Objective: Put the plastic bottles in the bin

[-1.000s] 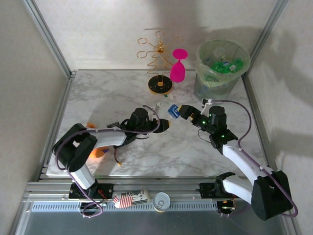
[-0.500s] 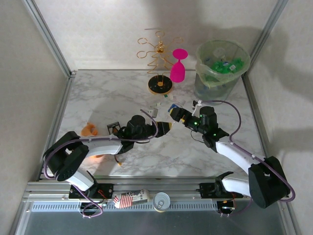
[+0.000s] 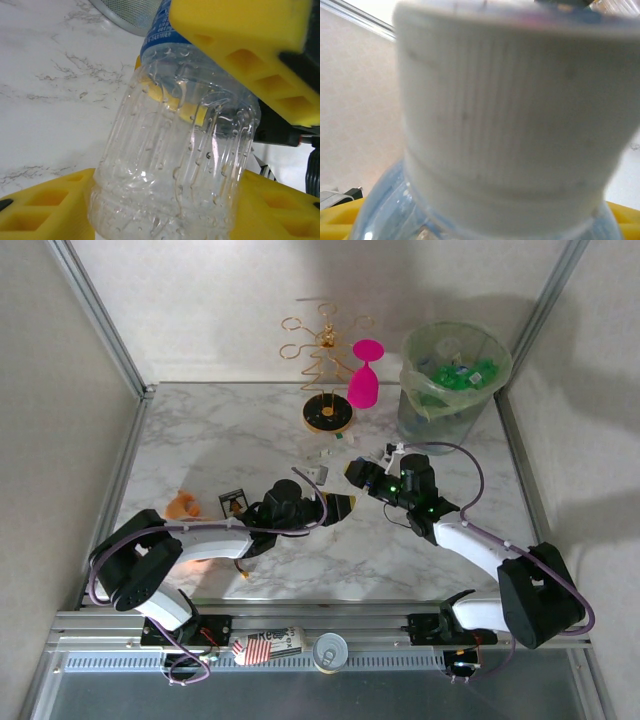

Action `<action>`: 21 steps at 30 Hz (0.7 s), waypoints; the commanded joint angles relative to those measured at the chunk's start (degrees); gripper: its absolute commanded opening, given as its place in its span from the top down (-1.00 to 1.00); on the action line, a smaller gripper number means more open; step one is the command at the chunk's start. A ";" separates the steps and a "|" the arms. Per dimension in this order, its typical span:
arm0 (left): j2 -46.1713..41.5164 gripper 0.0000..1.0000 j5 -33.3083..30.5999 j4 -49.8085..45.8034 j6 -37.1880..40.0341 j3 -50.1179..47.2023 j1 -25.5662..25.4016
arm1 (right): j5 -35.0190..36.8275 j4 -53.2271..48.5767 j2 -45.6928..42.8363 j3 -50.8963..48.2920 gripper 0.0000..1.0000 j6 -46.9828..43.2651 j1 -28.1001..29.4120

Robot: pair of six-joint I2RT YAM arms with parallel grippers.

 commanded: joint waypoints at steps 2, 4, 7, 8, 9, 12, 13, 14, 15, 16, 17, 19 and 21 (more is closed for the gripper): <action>-1.69 -0.16 -1.65 1.28 1.49 -0.32 -0.70 | 0.50 1.30 0.28 1.51 -0.26 -0.72 0.25; -2.29 -0.29 -2.39 1.46 1.60 -0.82 -0.70 | 0.63 0.98 0.07 1.63 -0.23 -0.81 0.25; -3.74 -0.50 -3.74 1.23 1.93 -1.34 -0.70 | 1.20 -0.39 -0.53 2.04 -0.19 -1.56 0.25; -4.46 -0.56 -4.47 0.94 2.10 -1.52 -0.70 | 1.69 -1.35 -0.82 2.53 -0.19 -2.19 0.25; -5.06 -0.60 -5.16 0.64 2.34 -1.64 -0.70 | 2.14 -2.39 -1.14 3.00 -0.18 -2.89 0.25; -7.72 -0.66 -9.70 -0.42 2.40 -2.62 -0.62 | 4.31 -7.45 -2.35 5.96 -0.18 -6.44 0.11; -8.92 -0.70 -11.82 -0.47 2.22 -3.23 -0.57 | 5.16 -9.76 -2.69 7.50 -0.18 -8.13 0.00; -9.93 -0.72 -13.50 -0.58 2.15 -3.83 -0.46 | 5.97 -11.73 -3.07 8.84 -0.18 -9.69 -0.15; -11.02 -0.75 -15.40 -0.89 2.14 -4.42 -0.35 | 6.94 -13.88 -3.52 10.71 -0.18 -11.61 -0.39; -12.04 -0.81 -17.23 -1.44 2.13 -4.93 -0.19 | 8.12 -15.86 -3.99 12.48 -0.18 -13.59 -0.62; -12.80 -0.84 -18.40 -1.88 2.20 -5.28 -0.02 | 9.40 -17.23 -4.46 13.85 -0.18 -15.22 -0.95; -14.04 -0.91 -19.75 -3.22 2.30 -5.73 0.69 | 12.12 -19.17 -5.65 16.65 -0.17 -18.51 -2.17; -14.84 -0.99 -20.59 -4.12 2.11 -6.26 1.23 | 12.57 -20.36 -6.19 19.59 -0.15 -20.53 -4.44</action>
